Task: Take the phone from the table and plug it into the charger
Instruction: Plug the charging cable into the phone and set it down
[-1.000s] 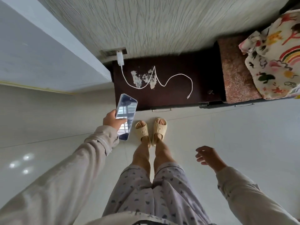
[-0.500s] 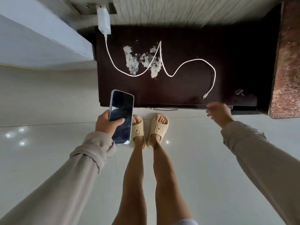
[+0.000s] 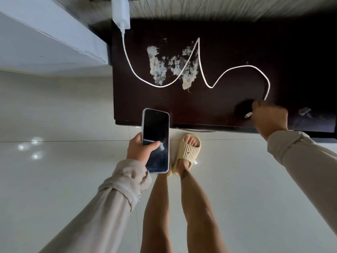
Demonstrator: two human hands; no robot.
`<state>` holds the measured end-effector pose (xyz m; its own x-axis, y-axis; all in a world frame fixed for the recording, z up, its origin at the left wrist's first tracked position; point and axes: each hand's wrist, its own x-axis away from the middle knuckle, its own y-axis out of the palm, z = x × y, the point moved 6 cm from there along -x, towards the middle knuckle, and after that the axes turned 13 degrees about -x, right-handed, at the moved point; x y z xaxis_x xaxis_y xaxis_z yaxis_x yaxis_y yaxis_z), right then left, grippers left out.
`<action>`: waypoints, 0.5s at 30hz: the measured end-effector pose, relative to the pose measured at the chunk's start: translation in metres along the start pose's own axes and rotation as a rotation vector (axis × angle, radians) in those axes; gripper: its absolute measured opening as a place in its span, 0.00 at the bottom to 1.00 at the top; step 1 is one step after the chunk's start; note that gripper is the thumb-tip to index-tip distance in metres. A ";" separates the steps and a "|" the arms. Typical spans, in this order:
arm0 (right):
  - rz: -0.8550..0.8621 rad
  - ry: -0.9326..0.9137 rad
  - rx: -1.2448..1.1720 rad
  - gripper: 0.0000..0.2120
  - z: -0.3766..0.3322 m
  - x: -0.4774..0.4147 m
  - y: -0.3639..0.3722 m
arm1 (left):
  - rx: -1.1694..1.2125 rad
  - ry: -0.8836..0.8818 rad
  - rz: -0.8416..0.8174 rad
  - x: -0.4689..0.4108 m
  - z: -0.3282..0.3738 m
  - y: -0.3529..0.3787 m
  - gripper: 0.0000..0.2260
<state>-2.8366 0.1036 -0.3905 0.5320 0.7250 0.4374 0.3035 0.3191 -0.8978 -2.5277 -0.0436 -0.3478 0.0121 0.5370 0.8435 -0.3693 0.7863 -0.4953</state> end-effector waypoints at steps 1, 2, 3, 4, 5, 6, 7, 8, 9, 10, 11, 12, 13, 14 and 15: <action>0.008 -0.069 0.038 0.04 -0.005 0.002 -0.004 | 0.013 -0.005 -0.004 0.001 0.001 -0.001 0.10; -0.006 -0.139 0.059 0.05 -0.012 0.005 -0.005 | 0.038 -0.013 -0.012 0.004 0.003 -0.003 0.12; -0.043 -0.194 0.053 0.05 -0.019 0.008 -0.005 | 0.071 -0.021 -0.019 0.006 0.005 -0.005 0.12; -0.099 -0.219 0.029 0.05 -0.026 0.012 -0.004 | 0.109 -0.032 -0.022 0.010 0.007 -0.008 0.12; -0.157 -0.194 -0.021 0.04 -0.034 0.016 -0.004 | 0.149 -0.049 -0.022 0.014 0.009 -0.011 0.12; -0.192 -0.127 -0.122 0.05 -0.039 0.021 -0.004 | 0.194 -0.073 -0.023 0.018 0.011 -0.013 0.11; -0.230 -0.026 -0.294 0.07 -0.045 0.029 -0.007 | 0.247 -0.103 -0.031 0.022 0.013 -0.015 0.09; -0.250 0.060 -0.506 0.08 -0.054 0.038 -0.013 | 0.305 -0.134 -0.043 0.027 0.016 -0.017 0.08; -0.224 0.104 -0.708 0.08 -0.065 0.046 -0.022 | 0.364 -0.162 -0.053 0.030 0.019 -0.019 0.07; -0.171 0.130 -0.866 0.06 -0.077 0.055 -0.037 | 0.419 -0.185 -0.059 0.034 0.023 -0.022 0.08; -0.113 0.152 -0.973 0.04 -0.087 0.064 -0.053 | 0.466 -0.206 -0.060 0.037 0.026 -0.026 0.11; -0.075 0.175 -1.072 0.03 -0.095 0.073 -0.068 | 0.502 -0.228 -0.063 0.042 0.030 -0.030 0.14; -0.050 0.193 -1.160 0.06 -0.103 0.082 -0.083 | 0.537 -0.253 -0.085 0.046 0.035 -0.033 0.16; -0.035 0.201 -1.242 0.10 -0.112 0.090 -0.098 | 0.595 -0.272 -0.140 0.052 0.040 -0.034 0.17; -0.032 0.207 -1.314 0.12 -0.119 0.098 -0.113 | 0.678 -0.282 -0.220 0.057 0.046 -0.034 0.15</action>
<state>-2.7244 0.0659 -0.2400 0.5849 0.5849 0.5619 0.7881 -0.5738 -0.2230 -2.5571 -0.0536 -0.2732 -0.0530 0.2200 0.9741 -0.8763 0.4575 -0.1510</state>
